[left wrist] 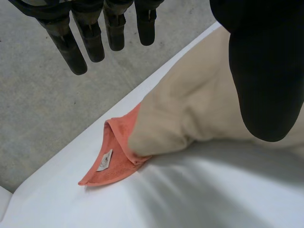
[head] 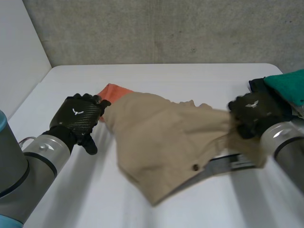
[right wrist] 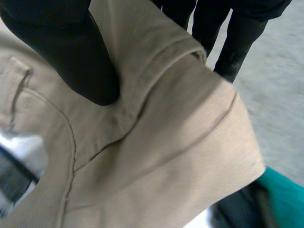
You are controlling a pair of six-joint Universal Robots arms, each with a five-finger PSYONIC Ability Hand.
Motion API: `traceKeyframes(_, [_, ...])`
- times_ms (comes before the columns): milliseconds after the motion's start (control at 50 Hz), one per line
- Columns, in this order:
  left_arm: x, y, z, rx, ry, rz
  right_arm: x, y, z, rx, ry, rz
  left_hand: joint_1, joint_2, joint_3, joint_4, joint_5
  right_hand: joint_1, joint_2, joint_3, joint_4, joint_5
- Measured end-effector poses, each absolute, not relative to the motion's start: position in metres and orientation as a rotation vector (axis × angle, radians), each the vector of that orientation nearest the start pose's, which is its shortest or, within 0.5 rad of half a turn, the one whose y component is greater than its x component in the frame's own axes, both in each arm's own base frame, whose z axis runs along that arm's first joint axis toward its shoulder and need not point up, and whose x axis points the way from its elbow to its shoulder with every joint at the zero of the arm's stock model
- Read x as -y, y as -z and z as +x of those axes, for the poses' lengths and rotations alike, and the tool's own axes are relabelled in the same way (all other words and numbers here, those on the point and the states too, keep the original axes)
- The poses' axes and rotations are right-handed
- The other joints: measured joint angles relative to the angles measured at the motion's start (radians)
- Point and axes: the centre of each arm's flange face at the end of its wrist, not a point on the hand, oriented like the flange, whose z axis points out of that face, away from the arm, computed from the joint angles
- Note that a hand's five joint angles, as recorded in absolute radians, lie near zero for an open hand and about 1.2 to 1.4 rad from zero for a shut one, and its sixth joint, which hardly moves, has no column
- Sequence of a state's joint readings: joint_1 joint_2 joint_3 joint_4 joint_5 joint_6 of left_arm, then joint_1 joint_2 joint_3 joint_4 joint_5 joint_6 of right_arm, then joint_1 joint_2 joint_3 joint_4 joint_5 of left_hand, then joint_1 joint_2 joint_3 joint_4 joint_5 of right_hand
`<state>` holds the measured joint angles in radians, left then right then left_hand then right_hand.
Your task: Fold the laundry.
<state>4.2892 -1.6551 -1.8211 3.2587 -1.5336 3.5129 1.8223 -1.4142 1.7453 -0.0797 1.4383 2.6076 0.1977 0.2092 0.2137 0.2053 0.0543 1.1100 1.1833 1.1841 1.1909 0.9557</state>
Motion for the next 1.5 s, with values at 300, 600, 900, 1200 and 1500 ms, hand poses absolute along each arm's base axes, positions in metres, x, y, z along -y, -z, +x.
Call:
traceKeyframes(300, [0.237, -0.219, -0.249, -2.275, 2.057, 1.039, 0.339, -0.224, 0.108, -2.573, 2.03, -0.942, 0.0, 0.0, 0.0, 0.0, 0.0, 0.0, 0.0, 0.0, 0.0, 0.0])
traceKeyframes(600, [0.312, -0.174, -0.302, -2.227, 2.168, 1.245, 0.34, -0.207, 0.114, -2.544, 2.015, -0.891, 0.0, 0.0, 0.0, 0.0, 0.0, 0.0, 0.0, 0.005, 0.007, 0.0])
traceKeyframes(900, [0.372, -0.122, -0.339, -2.244, 2.157, 1.289, 0.324, -0.192, 0.136, -2.503, 1.973, -0.962, 0.0, 0.0, 0.0, 0.0, 0.0, 0.0, 0.0, 0.009, 0.011, 0.0])
traceKeyframes(1200, [0.392, -0.102, -0.363, -2.196, 2.237, 1.427, 0.318, -0.187, 0.143, -2.497, 1.954, -0.99, 0.1, 0.074, 0.068, 0.08, 0.059, 0.0, 0.0, 0.009, 0.011, 0.0])
traceKeyframes(1500, [0.427, -0.131, -0.351, -1.917, 2.273, 1.077, 0.32, -0.188, 0.14, -2.499, 1.962, -0.984, 0.94, 0.977, 0.972, 0.992, 0.898, 0.0, 0.0, 0.009, 0.011, 0.0])
